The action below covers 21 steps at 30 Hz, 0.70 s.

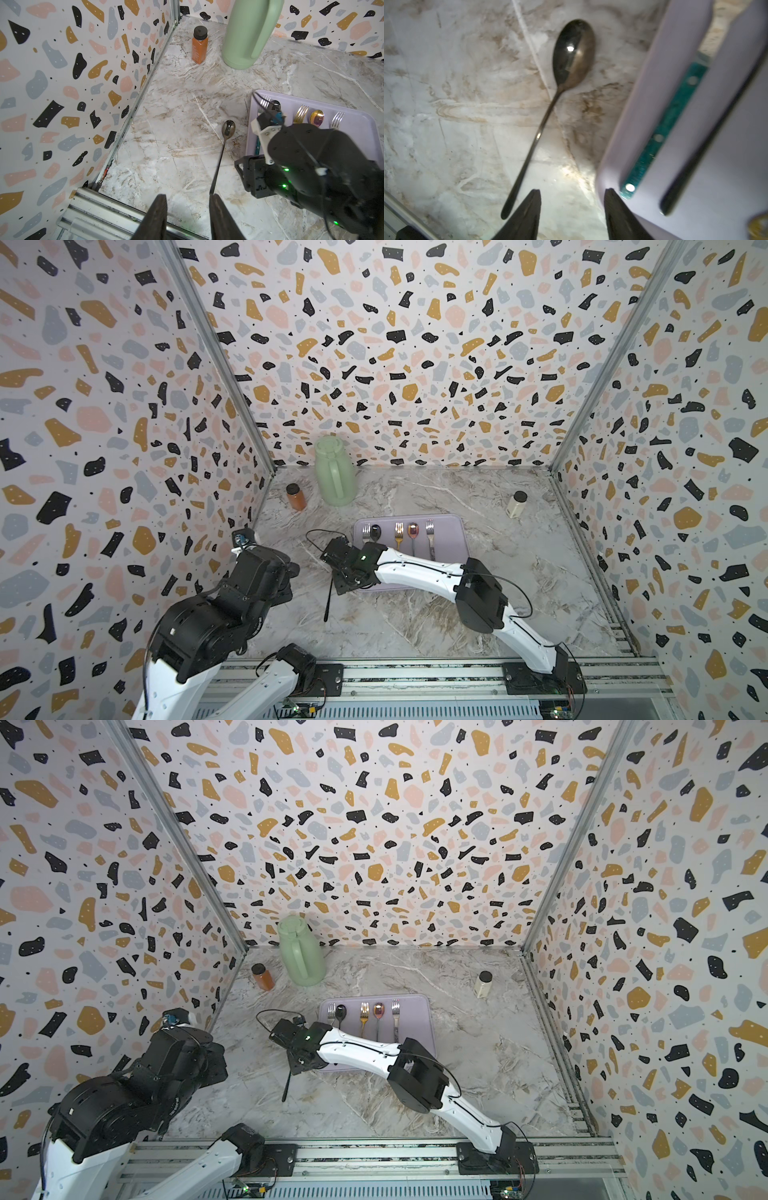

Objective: Set the spoon and fork side by side
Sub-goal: Pick up the spoon from the center of the board.

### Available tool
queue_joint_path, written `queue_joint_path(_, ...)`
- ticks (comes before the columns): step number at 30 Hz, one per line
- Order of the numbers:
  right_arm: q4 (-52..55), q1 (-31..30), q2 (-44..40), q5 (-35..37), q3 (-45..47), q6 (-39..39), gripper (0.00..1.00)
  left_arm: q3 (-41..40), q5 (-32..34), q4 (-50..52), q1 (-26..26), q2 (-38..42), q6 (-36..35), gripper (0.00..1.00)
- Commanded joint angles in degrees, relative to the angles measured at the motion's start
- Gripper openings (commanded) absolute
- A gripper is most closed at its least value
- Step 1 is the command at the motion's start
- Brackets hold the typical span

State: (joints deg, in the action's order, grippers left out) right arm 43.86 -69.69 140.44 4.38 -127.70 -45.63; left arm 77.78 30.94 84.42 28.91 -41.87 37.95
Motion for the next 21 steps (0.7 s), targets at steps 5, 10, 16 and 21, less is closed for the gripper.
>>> queue_joint_path(5, 3.6, -3.5, 5.6, 5.3, -9.9, 1.2, 0.56, -1.6, -3.8, -2.5, -0.4, 0.9, -2.2, 0.36)
queue_joint_path(10, 2.2, -4.4, 7.5, 7.7, -10.3, 2.3, 0.57, -1.9, -5.2, -3.9, -0.4, 0.9, -2.9, 0.36)
queue_joint_path(16, 4.6, -5.2, 10.3, 11.4, -13.6, 4.8, 0.55, -2.5, -6.8, -5.3, -0.4, 1.1, -3.6, 0.36)
queue_joint_path(21, 5.0, -5.2, 11.7, 12.7, -14.0, 6.1, 0.47, -3.0, -7.9, -6.1, -0.4, 0.6, -3.6, 0.36)
